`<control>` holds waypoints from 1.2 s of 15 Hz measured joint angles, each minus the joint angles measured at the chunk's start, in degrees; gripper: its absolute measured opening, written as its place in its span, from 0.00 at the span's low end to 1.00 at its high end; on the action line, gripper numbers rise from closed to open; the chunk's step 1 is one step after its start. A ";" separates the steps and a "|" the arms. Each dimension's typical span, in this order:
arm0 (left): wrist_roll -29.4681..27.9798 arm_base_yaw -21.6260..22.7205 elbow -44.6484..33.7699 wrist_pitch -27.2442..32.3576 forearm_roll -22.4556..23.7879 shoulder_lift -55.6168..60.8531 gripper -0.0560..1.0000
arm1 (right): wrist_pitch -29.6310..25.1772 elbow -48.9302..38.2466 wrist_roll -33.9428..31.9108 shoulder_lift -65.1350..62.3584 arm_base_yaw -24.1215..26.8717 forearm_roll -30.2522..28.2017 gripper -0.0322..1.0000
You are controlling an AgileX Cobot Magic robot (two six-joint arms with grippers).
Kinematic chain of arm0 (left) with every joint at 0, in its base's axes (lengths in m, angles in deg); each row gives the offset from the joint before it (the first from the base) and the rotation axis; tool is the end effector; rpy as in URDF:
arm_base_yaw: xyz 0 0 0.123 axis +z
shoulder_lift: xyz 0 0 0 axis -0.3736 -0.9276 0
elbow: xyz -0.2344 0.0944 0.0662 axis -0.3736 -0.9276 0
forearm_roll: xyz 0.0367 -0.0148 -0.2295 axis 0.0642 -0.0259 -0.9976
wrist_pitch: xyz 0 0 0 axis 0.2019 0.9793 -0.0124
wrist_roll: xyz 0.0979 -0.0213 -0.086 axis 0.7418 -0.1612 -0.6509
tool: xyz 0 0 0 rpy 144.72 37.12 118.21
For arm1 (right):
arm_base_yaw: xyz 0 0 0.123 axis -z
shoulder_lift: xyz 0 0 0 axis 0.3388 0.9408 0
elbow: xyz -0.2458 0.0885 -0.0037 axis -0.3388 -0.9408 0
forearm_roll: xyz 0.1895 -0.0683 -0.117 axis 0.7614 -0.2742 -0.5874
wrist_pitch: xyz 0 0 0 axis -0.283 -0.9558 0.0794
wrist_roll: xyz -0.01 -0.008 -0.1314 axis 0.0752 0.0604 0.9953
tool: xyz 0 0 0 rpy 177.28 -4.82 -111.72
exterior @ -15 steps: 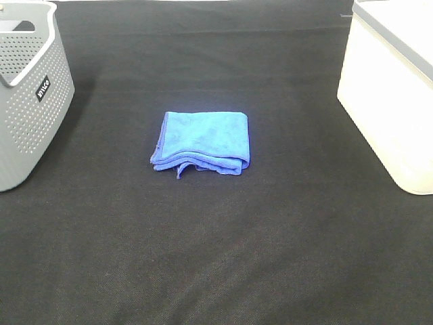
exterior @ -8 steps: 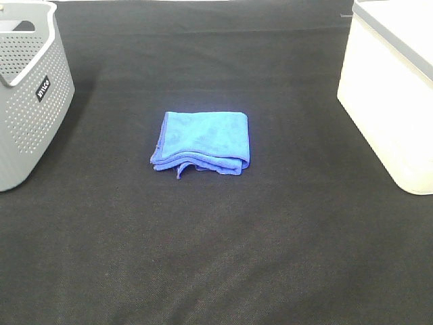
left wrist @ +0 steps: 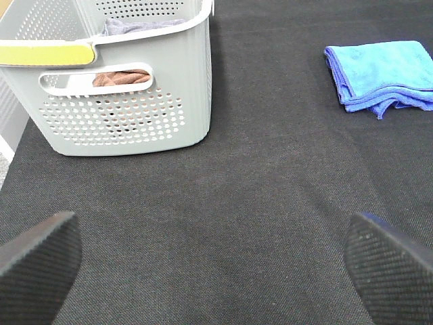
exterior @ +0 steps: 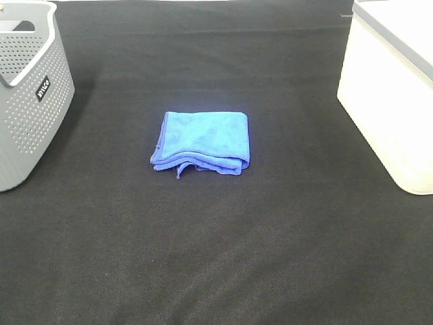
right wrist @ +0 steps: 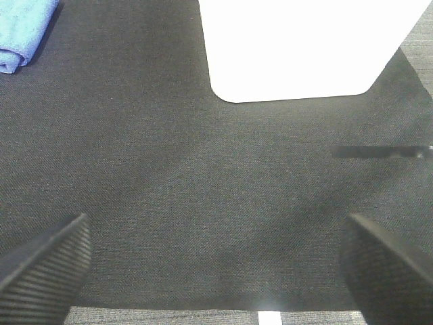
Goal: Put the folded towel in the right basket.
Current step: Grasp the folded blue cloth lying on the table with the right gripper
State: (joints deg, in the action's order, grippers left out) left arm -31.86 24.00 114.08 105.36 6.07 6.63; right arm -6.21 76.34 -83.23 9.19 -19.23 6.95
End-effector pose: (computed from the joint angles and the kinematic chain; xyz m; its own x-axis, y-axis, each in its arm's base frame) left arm 0.0380 -0.0071 0.2548 -0.4217 0.0595 -0.9048 0.0536 0.9977 0.0406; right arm 0.0394 0.0022 0.2311 -0.5308 -0.0114 -0.8474 -0.0162 0.9999 -0.0033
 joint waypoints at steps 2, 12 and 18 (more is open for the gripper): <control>0.00 0.00 0.00 0.00 0.00 0.00 0.99 | 0.00 0.00 0.00 0.00 0.00 0.00 0.96; 0.00 0.00 0.00 0.00 0.00 0.00 0.99 | 0.00 0.00 0.00 0.00 0.00 0.00 0.96; 0.00 0.00 0.00 0.00 -0.06 0.00 0.99 | 0.00 0.00 0.00 0.00 0.00 0.00 0.96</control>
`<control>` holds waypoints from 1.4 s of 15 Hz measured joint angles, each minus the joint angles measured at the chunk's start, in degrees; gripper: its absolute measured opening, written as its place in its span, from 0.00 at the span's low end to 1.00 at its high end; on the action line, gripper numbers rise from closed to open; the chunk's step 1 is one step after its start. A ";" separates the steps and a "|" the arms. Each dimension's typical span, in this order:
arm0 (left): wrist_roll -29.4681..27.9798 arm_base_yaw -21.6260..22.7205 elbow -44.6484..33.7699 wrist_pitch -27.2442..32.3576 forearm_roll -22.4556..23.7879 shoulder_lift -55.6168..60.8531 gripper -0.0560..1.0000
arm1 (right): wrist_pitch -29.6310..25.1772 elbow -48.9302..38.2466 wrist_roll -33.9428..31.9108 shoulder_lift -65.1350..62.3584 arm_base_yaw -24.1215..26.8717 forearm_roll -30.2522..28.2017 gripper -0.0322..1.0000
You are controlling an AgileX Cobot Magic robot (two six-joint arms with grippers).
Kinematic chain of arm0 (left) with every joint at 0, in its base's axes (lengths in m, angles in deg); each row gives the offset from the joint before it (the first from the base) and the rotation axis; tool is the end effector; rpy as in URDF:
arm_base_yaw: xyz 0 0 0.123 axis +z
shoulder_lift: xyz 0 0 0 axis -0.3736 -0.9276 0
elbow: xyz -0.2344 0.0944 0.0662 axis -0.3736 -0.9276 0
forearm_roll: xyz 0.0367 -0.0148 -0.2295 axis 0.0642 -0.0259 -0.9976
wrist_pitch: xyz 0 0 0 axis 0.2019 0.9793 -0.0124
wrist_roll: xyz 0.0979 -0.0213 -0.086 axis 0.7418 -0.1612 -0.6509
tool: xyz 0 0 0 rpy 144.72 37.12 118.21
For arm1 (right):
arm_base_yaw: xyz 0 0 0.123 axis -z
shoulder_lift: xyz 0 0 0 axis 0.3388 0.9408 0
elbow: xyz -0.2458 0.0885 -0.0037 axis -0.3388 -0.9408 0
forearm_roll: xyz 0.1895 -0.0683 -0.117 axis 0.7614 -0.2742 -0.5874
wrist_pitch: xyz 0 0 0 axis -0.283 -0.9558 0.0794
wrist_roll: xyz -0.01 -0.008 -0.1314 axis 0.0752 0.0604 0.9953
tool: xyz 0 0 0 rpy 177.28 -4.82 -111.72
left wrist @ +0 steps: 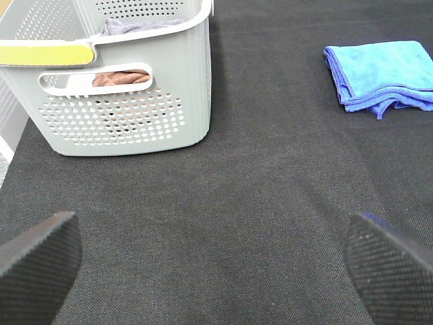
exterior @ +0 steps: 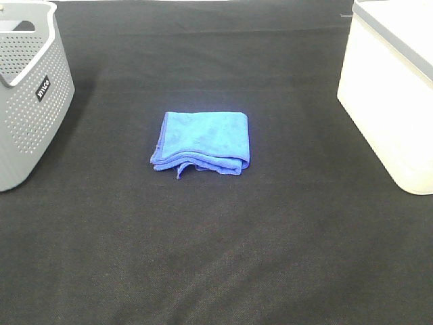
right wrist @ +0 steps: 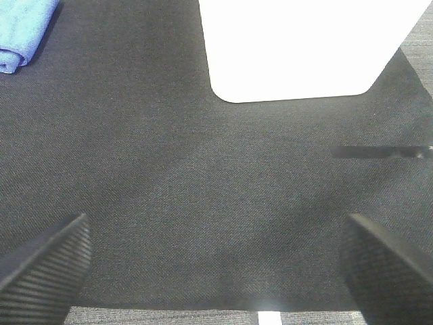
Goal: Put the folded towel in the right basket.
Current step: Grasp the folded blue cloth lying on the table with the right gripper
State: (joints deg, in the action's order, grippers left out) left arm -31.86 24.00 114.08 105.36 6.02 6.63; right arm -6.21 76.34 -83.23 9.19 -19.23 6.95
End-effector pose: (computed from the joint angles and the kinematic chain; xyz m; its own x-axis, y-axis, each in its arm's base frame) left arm 0.0380 -0.0072 0.2548 -0.4216 0.0591 -0.9049 0.0541 0.9977 0.0399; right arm 0.0394 0.0022 0.2311 -0.5308 -0.0114 -0.8474 -0.0162 0.9999 -0.0033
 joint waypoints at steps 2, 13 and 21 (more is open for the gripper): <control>0.00 0.00 0.00 0.00 0.00 0.00 0.99 | 0.11 2.69 0.06 5.04 0.00 0.00 0.96; 0.00 0.00 0.00 0.00 0.00 0.00 0.99 | -6.13 56.89 -1.15 71.39 0.00 15.13 0.96; 0.00 0.00 0.00 0.00 0.00 0.00 0.99 | 2.92 62.51 4.47 98.95 -13.24 31.51 0.96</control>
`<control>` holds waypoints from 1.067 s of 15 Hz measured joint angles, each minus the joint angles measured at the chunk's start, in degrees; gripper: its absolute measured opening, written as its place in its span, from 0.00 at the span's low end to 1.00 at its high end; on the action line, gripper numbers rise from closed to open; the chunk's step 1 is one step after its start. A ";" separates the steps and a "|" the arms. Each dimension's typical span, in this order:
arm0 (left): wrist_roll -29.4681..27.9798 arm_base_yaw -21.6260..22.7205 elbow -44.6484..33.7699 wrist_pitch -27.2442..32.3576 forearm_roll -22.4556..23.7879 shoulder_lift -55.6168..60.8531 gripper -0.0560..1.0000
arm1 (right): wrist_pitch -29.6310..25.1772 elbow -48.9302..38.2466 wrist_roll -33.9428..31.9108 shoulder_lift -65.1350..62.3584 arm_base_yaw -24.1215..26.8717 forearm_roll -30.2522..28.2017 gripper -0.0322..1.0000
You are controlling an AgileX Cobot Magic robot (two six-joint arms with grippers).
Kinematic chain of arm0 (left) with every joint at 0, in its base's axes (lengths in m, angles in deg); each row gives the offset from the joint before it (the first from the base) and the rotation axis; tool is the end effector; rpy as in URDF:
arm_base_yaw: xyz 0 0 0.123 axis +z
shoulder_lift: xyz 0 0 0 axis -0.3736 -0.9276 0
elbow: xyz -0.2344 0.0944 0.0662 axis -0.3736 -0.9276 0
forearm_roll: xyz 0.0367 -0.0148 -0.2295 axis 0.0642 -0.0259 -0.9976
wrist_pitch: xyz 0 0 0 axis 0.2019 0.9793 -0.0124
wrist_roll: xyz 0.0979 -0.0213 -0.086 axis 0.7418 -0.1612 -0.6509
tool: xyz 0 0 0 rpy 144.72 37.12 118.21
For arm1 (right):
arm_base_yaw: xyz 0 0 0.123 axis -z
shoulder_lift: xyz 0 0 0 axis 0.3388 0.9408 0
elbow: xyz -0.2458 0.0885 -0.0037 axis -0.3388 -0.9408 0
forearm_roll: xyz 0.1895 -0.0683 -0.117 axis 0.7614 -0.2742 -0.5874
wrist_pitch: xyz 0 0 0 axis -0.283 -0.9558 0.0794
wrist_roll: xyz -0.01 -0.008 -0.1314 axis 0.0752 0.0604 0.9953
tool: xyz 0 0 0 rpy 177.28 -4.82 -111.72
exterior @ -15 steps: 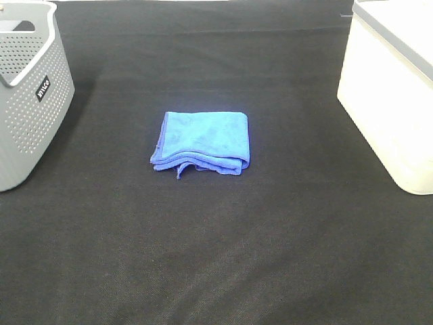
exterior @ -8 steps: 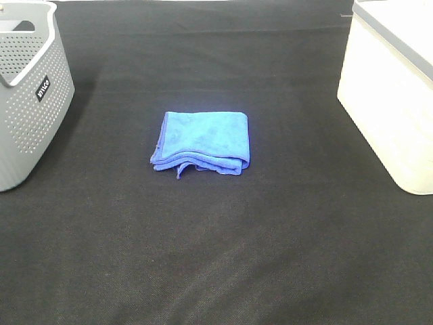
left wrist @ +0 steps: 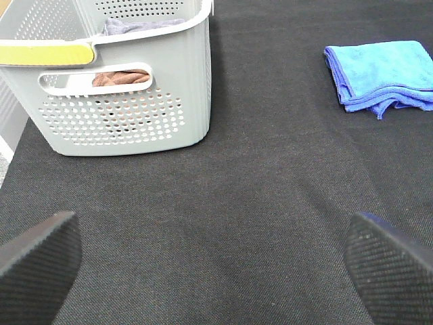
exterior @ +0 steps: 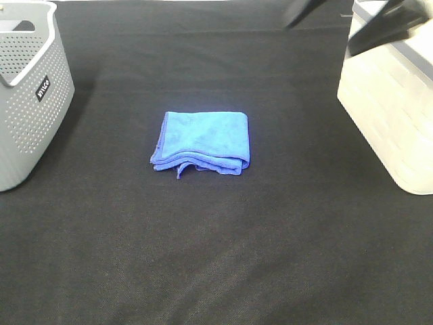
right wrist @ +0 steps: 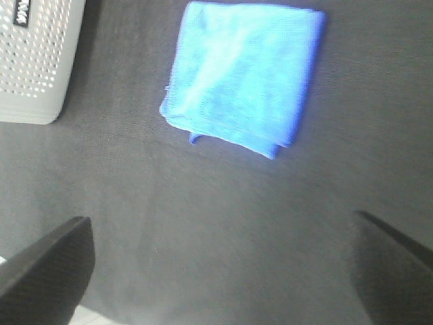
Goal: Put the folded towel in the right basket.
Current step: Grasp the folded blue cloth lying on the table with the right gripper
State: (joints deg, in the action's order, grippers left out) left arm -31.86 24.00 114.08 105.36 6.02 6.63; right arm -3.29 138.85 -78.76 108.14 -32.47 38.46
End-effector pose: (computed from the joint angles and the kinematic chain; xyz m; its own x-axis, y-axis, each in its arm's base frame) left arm 0.0380 -0.0072 0.2548 -0.4216 0.0591 -0.9049 0.0541 0.9977 0.0399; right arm 0.3444 0.1410 0.2727 -0.9208 -0.0238 -0.3892 -0.2336 0.8329 0.5018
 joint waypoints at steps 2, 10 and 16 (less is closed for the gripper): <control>0.00 0.00 0.00 0.00 0.00 0.00 0.99 | 3.95 0.06 1.60 6.70 -2.06 4.18 0.96; 0.00 0.00 0.00 0.00 0.00 0.00 0.99 | 9.51 6.30 4.18 24.52 -2.12 8.65 0.96; 0.00 0.00 0.00 0.00 0.00 0.00 0.99 | 7.62 17.07 1.32 37.13 -2.12 6.65 0.96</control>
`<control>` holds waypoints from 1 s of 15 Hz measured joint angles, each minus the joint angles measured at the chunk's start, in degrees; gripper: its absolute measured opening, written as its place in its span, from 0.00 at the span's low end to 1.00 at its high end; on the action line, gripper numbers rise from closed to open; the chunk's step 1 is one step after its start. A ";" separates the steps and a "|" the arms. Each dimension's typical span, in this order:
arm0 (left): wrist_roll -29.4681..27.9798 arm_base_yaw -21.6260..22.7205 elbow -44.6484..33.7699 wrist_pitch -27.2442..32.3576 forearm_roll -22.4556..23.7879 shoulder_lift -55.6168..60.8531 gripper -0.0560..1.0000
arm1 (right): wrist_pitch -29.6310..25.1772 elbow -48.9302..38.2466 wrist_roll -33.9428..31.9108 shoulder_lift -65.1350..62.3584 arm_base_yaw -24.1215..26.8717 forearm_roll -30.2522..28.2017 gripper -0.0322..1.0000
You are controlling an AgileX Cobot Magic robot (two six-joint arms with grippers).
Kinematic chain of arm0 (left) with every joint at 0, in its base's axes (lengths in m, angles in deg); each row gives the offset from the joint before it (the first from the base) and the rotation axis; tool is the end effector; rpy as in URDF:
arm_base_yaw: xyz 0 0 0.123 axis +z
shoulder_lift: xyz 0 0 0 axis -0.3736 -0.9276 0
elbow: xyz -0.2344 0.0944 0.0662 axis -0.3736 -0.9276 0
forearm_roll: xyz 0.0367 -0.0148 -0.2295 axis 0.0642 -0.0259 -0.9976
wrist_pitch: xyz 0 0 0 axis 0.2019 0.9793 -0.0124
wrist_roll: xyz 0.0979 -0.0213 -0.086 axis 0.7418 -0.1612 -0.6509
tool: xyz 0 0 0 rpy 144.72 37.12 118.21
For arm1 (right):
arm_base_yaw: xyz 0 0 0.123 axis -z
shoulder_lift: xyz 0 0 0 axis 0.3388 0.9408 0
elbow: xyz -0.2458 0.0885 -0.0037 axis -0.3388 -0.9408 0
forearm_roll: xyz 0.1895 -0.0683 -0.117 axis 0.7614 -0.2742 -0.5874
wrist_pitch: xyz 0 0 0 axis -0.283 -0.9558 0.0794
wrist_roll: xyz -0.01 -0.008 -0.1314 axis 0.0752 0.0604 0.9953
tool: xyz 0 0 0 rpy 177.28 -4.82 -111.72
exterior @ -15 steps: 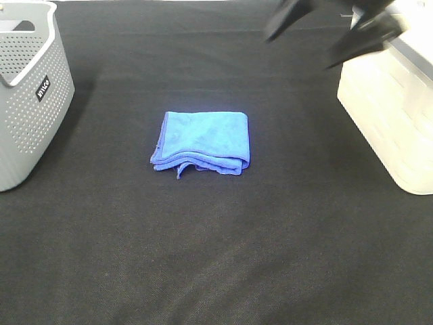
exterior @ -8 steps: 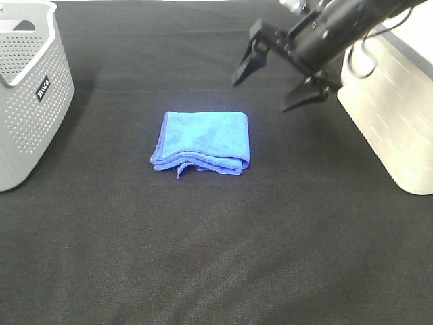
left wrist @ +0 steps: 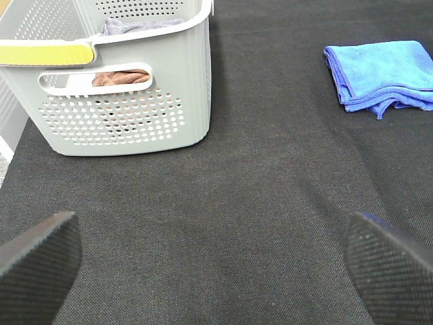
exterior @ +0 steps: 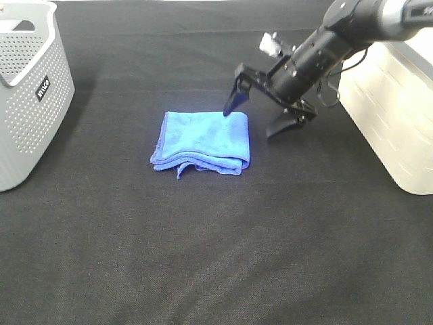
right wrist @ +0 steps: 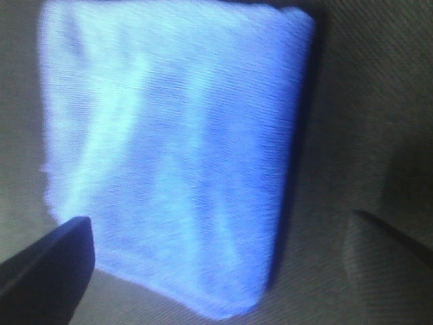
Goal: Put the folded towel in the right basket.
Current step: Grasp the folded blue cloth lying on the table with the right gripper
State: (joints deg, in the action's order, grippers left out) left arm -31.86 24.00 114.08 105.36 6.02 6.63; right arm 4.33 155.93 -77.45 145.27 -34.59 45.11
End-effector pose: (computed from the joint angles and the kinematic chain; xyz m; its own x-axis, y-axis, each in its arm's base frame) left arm 0.0380 -0.0072 0.2548 -0.4216 0.0591 -0.9049 0.0541 0.9977 0.0399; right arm 0.4372 0.1844 0.0896 -0.9873 0.0326 -0.1552 -0.0606 0.8266 0.5595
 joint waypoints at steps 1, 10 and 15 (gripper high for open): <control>0.00 0.00 0.00 0.00 0.00 0.00 0.99 | -0.17 0.74 -0.57 1.20 0.00 -0.97 0.96; 0.00 0.00 0.00 0.00 0.00 0.00 0.99 | 0.40 3.04 -2.41 5.84 -0.80 2.52 0.94; 0.00 0.00 0.00 0.00 0.00 0.00 0.99 | 6.82 3.50 -1.26 8.77 -6.59 10.37 0.61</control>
State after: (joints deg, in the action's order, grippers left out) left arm -31.86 24.00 114.08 105.36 6.02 6.63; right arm 11.15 159.42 -78.71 154.03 -41.18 55.48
